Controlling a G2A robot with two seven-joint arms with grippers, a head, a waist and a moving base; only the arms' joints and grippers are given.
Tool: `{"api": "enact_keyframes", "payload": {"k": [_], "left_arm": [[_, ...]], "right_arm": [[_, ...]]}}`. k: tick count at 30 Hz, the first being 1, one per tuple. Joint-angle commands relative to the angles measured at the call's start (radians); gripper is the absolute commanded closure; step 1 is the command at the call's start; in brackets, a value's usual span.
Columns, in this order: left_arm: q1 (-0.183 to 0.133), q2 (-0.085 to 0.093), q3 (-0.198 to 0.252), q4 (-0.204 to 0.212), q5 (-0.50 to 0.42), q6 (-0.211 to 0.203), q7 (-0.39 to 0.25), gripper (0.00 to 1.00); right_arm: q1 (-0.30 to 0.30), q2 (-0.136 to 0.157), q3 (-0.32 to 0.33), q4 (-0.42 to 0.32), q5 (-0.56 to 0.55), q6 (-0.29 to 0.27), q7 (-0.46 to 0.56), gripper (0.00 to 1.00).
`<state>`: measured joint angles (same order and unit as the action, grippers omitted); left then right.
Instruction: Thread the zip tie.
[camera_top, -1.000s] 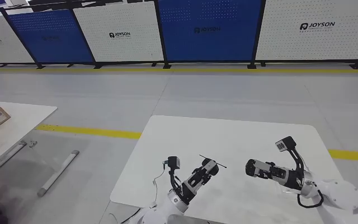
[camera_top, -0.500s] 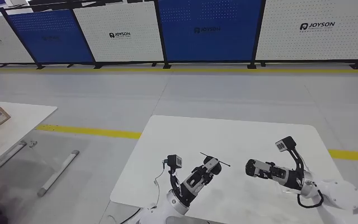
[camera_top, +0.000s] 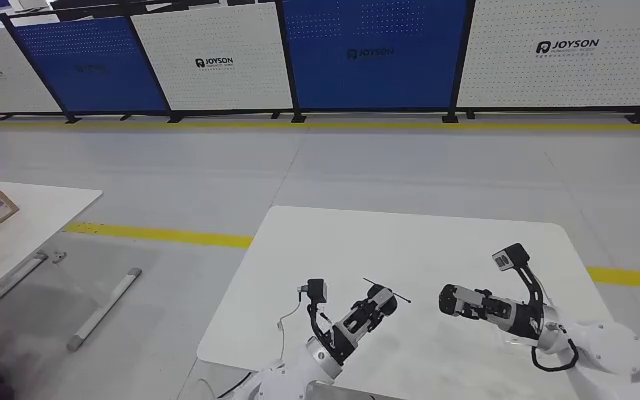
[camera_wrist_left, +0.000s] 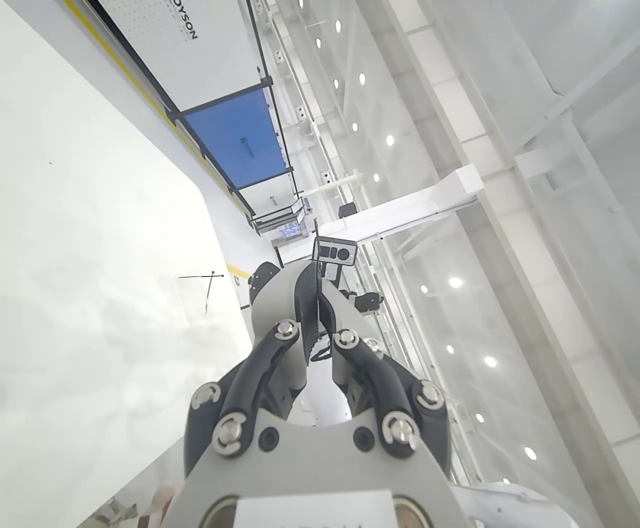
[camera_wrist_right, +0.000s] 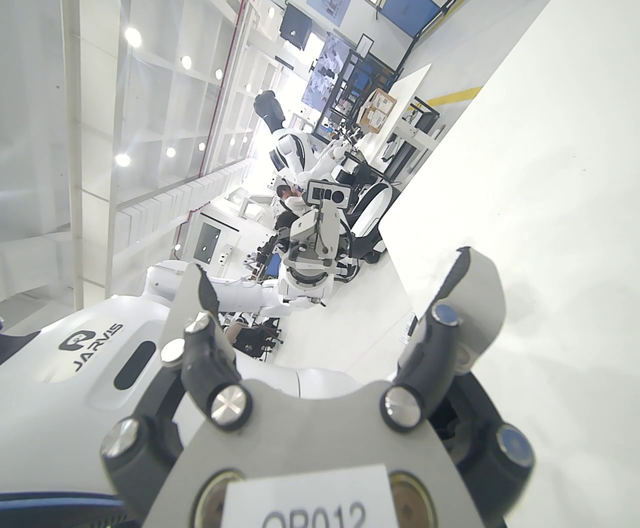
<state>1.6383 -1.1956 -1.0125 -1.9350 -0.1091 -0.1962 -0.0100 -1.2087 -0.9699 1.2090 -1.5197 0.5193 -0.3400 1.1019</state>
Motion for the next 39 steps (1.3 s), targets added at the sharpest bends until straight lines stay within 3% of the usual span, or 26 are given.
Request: {"api": "enact_keyframes", "payload": {"k": [1, 4, 9, 12, 19, 21, 24, 28, 33, 35, 39], "left_arm": [[0.0, 0.0, 0.0, 0.0, 0.0, 0.0, 0.0, 1.0], [-0.003, -0.002, 0.003, -0.015, -0.016, -0.009, 0.003, 1.0], [0.021, -0.002, -0.007, -0.079, -0.1, -0.136, -0.023, 1.0], [0.034, 0.0, -0.03, -0.128, -0.123, -0.144, -0.053, 1.0], [0.042, 0.001, -0.039, -0.13, -0.12, -0.144, -0.063, 1.0], [0.034, 0.001, -0.04, -0.103, -0.107, -0.118, -0.057, 1.0], [-0.001, -0.003, -0.032, -0.03, -0.091, -0.079, -0.044, 1.0], [-0.066, -0.018, 0.021, 0.077, -0.034, -0.042, 0.001, 1.0], [-0.107, -0.033, 0.072, 0.177, 0.059, -0.043, 0.078, 1.0], [-0.119, -0.036, 0.079, 0.215, 0.152, -0.047, 0.122, 1.0], [-0.118, -0.038, 0.087, 0.225, 0.172, -0.055, 0.146, 1.0]], "right_arm": [[0.0, 0.0, 0.0, 0.0, 0.0, 0.0, 0.0, 0.0], [0.0, 0.0, 0.0, 0.0, 0.0, 0.0, 0.0, 0.0], [0.0, 0.0, 0.0, 0.0, 0.0, 0.0, 0.0, 0.0], [0.0, 0.0, 0.0, 0.0, 0.0, 0.0, 0.0, 0.0], [0.0, 0.0, 0.0, 0.0, 0.0, 0.0, 0.0, 0.0], [0.0, 0.0, 0.0, 0.0, 0.0, 0.0, 0.0, 0.0], [0.0, 0.0, 0.0, 0.0, 0.0, 0.0, 0.0, 0.0], [0.0, 0.0, 0.0, 0.0, 0.0, 0.0, 0.0, 0.0], [0.0, 0.0, 0.0, 0.0, 0.0, 0.0, 0.0, 0.0], [0.0, 0.0, 0.0, 0.0, 0.0, 0.0, 0.0, 0.0], [0.0, 0.0, 0.0, 0.0, 0.0, 0.0, 0.0, 0.0]]}}
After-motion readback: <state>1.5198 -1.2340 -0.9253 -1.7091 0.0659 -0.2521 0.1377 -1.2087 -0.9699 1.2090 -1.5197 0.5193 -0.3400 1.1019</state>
